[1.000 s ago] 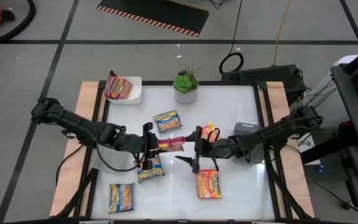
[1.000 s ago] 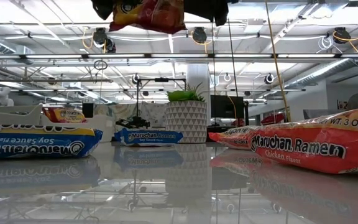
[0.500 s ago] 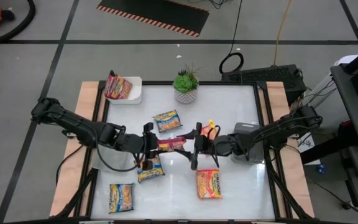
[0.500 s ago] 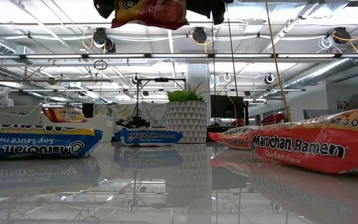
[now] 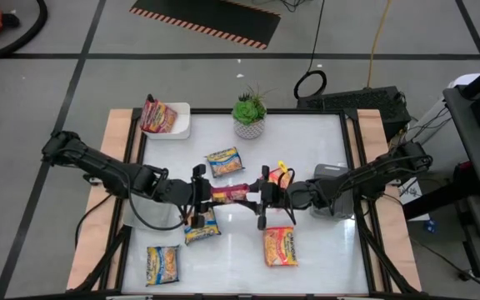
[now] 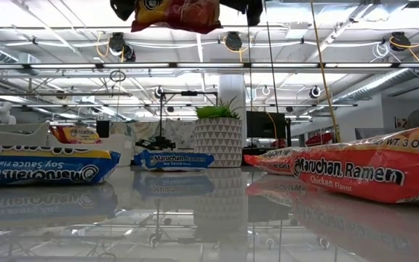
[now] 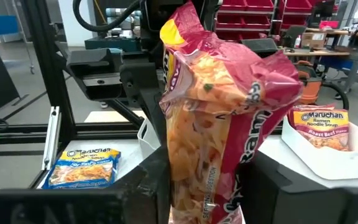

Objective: Sort Maruchan noodles
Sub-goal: Put the red noodle pack into the white bin

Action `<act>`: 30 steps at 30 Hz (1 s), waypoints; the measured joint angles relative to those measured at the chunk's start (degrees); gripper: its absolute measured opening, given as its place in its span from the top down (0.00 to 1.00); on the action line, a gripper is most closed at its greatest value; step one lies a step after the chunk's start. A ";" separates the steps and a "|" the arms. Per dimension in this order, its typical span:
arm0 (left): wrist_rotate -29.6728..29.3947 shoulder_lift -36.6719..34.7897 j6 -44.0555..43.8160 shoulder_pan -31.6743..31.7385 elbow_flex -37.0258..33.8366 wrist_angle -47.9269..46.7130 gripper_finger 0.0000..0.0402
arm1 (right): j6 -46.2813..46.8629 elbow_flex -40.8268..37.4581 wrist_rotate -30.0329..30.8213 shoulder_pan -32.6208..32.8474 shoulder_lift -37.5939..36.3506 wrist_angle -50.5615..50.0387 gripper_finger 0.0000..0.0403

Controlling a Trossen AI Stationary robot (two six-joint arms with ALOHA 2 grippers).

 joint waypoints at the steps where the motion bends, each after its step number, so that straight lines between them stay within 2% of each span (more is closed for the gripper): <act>1: 0.00 0.00 0.14 -0.09 0.00 0.04 0.69 | -0.04 0.00 0.00 0.00 0.00 0.02 0.68; 4: -0.22 0.00 0.30 -0.45 0.00 0.19 0.66 | -0.87 -0.02 -0.07 0.00 0.00 0.72 0.67; 8: -0.50 0.00 0.58 -0.90 0.00 0.79 0.54 | -1.56 -0.02 -0.09 0.02 0.00 1.79 0.69; 14: -8.21 0.00 0.48 -2.22 0.00 1.73 0.39 | -1.26 -0.04 0.09 0.06 -1.61 1.86 0.69; 23: -14.65 0.00 0.58 -5.57 0.00 5.51 0.38 | -1.44 -0.62 0.21 2.06 -6.01 2.60 0.69; 27: -16.45 -0.61 0.67 -7.21 -0.02 6.45 0.38 | -3.83 -4.65 0.14 3.16 -8.62 9.21 0.69; 30: -16.78 -1.25 1.15 -8.50 -0.02 8.90 0.38 | -4.62 -10.88 0.09 3.12 -10.23 20.17 0.69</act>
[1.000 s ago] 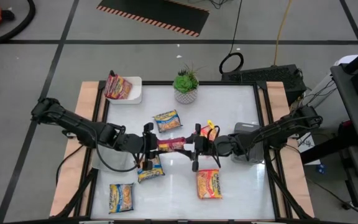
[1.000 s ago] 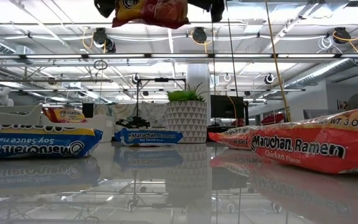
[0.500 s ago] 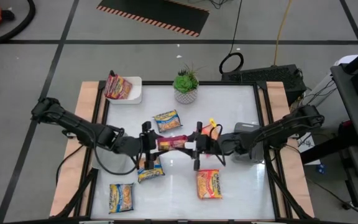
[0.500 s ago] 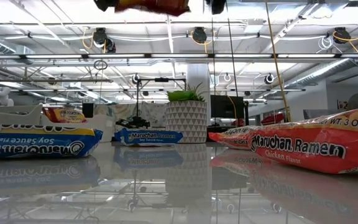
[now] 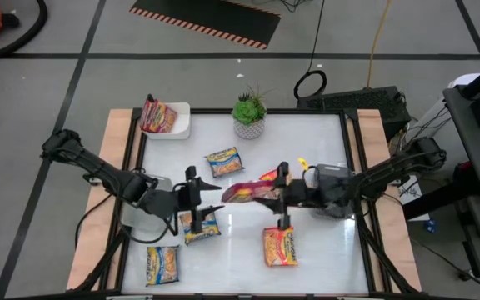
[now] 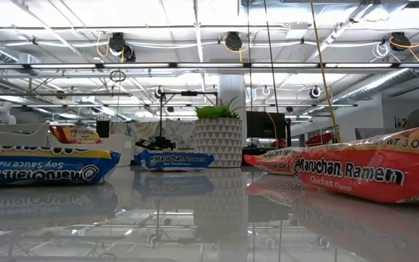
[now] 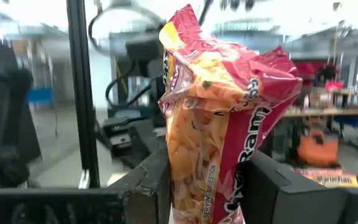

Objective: Sort Maruchan noodles
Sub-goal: Put the red noodle pack into the white bin

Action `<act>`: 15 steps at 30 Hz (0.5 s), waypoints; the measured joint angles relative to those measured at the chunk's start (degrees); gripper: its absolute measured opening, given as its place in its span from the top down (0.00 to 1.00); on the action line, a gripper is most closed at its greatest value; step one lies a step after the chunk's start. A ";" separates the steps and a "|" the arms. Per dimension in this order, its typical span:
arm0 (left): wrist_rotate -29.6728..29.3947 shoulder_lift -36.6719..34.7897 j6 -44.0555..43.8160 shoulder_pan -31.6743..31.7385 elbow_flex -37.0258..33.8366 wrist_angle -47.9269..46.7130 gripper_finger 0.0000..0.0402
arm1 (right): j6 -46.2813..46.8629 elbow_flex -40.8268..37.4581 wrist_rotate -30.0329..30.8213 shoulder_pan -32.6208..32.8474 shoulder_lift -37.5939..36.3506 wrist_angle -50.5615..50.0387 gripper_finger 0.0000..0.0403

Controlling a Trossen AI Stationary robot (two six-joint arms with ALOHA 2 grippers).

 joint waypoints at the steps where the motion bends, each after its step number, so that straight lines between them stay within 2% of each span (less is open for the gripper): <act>1: -0.02 -0.02 0.55 -0.42 0.00 1.00 0.38 | -0.06 -2.44 0.08 -0.16 -0.16 4.99 0.69; 5: -2.70 0.00 1.76 -2.20 0.00 4.15 0.38 | 0.14 -10.94 0.07 -0.95 0.42 23.89 0.69; 7: -4.06 0.10 2.27 -2.54 0.00 5.16 0.38 | 0.05 -13.28 0.23 -0.98 0.93 29.12 0.69; 15: -4.24 0.99 6.07 -2.36 -0.28 11.81 0.38 | -2.51 -11.54 0.08 -0.95 6.22 32.66 0.69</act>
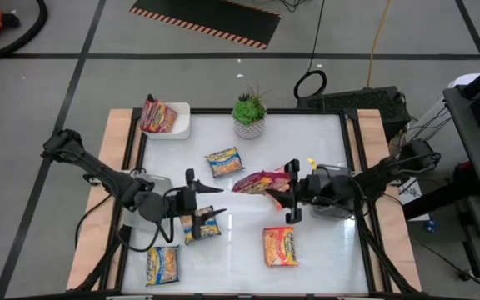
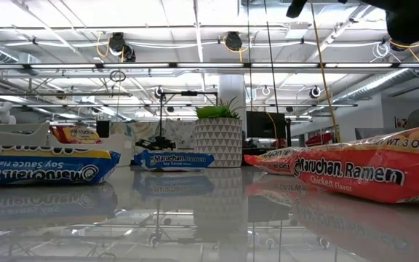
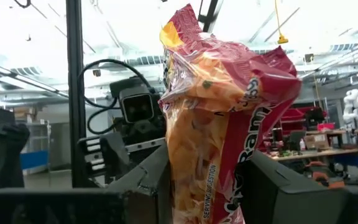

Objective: Sort Maruchan noodles
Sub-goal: Put the red noodle pack into the white bin

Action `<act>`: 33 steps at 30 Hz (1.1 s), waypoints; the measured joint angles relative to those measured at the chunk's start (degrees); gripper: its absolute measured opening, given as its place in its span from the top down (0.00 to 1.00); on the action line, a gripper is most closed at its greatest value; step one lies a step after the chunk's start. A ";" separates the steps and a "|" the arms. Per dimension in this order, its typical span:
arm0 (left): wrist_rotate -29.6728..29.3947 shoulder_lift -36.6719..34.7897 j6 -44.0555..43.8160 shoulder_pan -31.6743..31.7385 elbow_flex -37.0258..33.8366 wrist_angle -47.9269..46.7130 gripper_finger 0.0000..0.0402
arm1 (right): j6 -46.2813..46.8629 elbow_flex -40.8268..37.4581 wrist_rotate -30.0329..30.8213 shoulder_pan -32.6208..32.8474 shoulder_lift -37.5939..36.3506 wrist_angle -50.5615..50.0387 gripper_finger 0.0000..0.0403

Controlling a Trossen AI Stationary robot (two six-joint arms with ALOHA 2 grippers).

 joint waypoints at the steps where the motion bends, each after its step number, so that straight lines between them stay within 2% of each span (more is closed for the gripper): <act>1: 0.04 0.00 0.31 0.01 -0.66 1.54 0.38 | -0.67 0.75 -0.15 0.00 1.34 0.76 0.69; 8: -0.11 -0.99 4.01 1.07 -9.98 21.63 0.38 | -1.65 5.31 -0.19 0.00 9.11 3.70 0.69; 11: -0.13 -1.06 4.95 1.50 -12.34 26.06 0.38 | -2.14 7.42 -0.22 0.00 10.84 3.78 0.69; 20: 0.96 -1.03 3.83 3.61 -14.15 27.51 0.38 | -3.15 9.22 -1.77 0.02 11.46 3.82 0.69; 22: 3.35 -1.03 3.76 3.97 -14.15 27.53 0.38 | -3.14 9.22 -2.14 0.01 11.42 3.84 0.69; 27: 13.05 -1.03 1.90 5.96 -14.15 27.51 0.38 | -1.91 9.22 -7.92 -1.17 11.42 3.86 0.69; 33: 14.01 -1.03 1.30 6.25 -14.15 27.51 0.38 | -1.21 9.22 -9.03 -1.65 11.42 3.87 0.69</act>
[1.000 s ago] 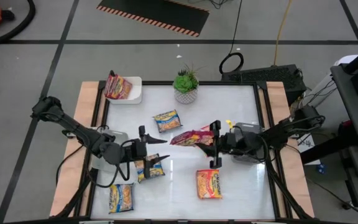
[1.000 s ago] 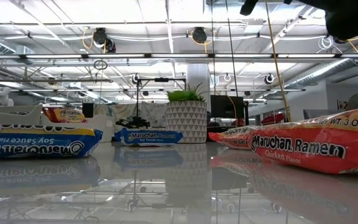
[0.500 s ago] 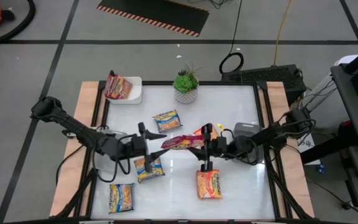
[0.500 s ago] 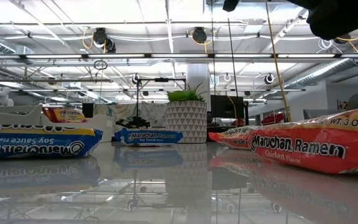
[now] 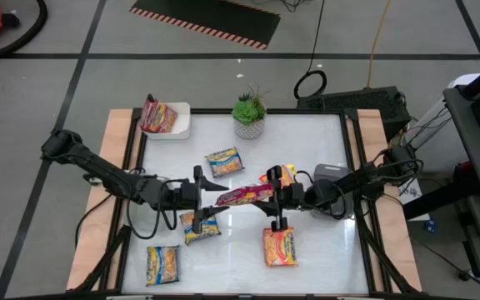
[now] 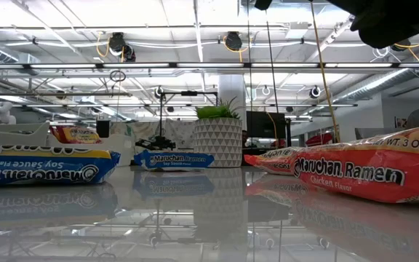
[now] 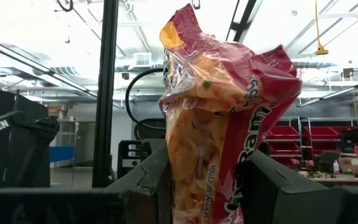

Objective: Sort Maruchan noodles
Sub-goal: Put the red noodle pack into the white bin

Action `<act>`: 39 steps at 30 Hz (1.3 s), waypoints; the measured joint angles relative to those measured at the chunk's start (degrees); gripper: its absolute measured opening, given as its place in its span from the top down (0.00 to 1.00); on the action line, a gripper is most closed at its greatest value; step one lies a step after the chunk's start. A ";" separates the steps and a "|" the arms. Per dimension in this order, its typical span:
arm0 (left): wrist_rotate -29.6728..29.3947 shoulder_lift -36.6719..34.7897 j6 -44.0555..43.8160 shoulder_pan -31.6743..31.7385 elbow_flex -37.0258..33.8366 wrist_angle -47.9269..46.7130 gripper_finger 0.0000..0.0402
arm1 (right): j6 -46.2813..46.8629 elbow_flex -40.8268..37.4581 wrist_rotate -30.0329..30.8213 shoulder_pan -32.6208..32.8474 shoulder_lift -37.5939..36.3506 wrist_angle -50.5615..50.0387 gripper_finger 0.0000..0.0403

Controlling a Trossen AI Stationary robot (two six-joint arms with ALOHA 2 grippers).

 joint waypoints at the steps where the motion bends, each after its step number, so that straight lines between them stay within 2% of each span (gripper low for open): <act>1: 0.01 0.00 0.24 -0.04 0.00 0.19 0.38 | -0.03 0.00 -0.01 -0.05 0.00 0.00 0.69; 13: 0.46 0.00 2.83 -0.24 0.00 2.46 0.40 | -0.01 -0.04 0.18 -0.86 0.00 -1.28 0.69; 21: 1.10 0.01 4.13 -0.20 0.00 1.12 0.65 | -0.14 -0.04 0.17 -0.93 0.00 -1.59 0.69; 24: 1.49 0.00 4.17 -0.20 0.00 1.09 0.70 | -0.13 -0.04 0.03 -0.93 0.00 -1.76 0.69; 30: 1.49 0.00 4.71 -0.09 0.00 0.33 0.71 | -0.71 -0.07 -0.08 -0.93 -0.02 -1.92 0.68; 35: 1.52 0.00 5.02 -0.09 0.00 0.17 0.72 | -1.67 -0.07 0.36 -0.93 -0.02 -1.92 0.62; 39: 1.40 0.02 5.05 -0.04 0.00 -0.10 0.72 | -1.82 -0.07 3.35 -0.93 -0.02 -1.98 0.56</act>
